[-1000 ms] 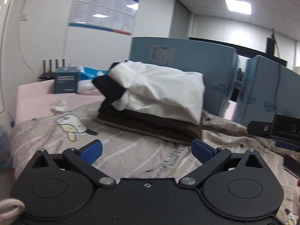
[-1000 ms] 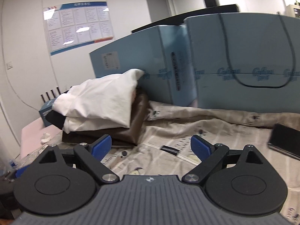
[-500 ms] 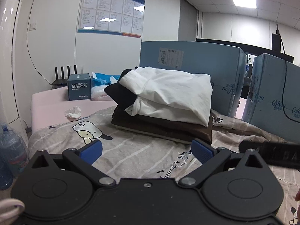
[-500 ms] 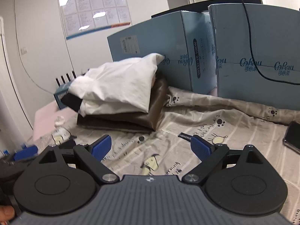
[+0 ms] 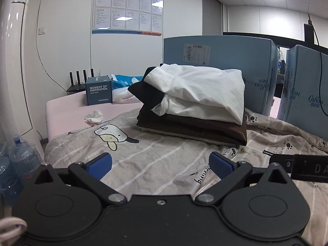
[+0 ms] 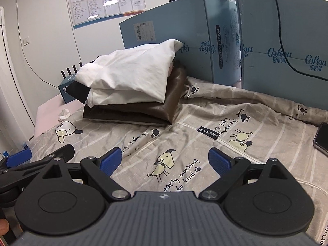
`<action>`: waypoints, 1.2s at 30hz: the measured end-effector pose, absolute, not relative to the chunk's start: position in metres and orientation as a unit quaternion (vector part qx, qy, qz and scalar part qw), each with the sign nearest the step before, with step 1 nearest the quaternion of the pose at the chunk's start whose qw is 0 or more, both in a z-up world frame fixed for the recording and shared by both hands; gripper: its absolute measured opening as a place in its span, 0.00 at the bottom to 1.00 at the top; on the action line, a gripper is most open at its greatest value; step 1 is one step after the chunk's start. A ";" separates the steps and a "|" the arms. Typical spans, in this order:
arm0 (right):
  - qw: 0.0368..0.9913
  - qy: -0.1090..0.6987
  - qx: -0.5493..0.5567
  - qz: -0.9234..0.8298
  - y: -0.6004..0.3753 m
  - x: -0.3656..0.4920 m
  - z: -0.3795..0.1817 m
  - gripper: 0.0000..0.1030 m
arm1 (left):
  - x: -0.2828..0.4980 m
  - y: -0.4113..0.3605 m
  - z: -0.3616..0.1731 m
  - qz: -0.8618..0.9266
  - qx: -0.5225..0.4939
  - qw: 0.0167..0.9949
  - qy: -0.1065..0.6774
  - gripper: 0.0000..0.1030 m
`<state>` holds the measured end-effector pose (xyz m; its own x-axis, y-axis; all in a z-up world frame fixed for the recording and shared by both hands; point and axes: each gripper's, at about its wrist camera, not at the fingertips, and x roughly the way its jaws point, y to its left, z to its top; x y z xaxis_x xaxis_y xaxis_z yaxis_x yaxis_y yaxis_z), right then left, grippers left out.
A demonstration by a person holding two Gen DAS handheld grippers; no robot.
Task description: Fold clothes
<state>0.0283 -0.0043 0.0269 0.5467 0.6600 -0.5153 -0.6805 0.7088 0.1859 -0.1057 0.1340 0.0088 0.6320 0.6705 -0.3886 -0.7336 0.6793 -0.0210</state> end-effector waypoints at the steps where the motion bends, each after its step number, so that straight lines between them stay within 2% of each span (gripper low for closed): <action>1: 0.880 0.285 -0.017 0.380 -0.004 0.029 0.026 0.89 | -0.105 0.135 0.008 0.392 -0.088 0.898 0.178 1.00; 16: 0.890 0.288 -0.022 0.353 -0.001 0.040 0.012 0.88 | -0.091 0.139 -0.010 0.388 -0.092 0.896 0.196 1.00; 36: 0.893 0.287 -0.024 0.347 -0.001 0.042 0.008 0.88 | -0.090 0.136 -0.007 0.385 -0.077 0.900 0.191 1.00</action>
<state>0.0418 -0.0007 0.0077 0.5949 0.6047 -0.5295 -0.6326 0.7587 0.1557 -0.0898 0.1359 -0.0071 0.6308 0.6629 -0.4034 -0.7218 0.6920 0.0086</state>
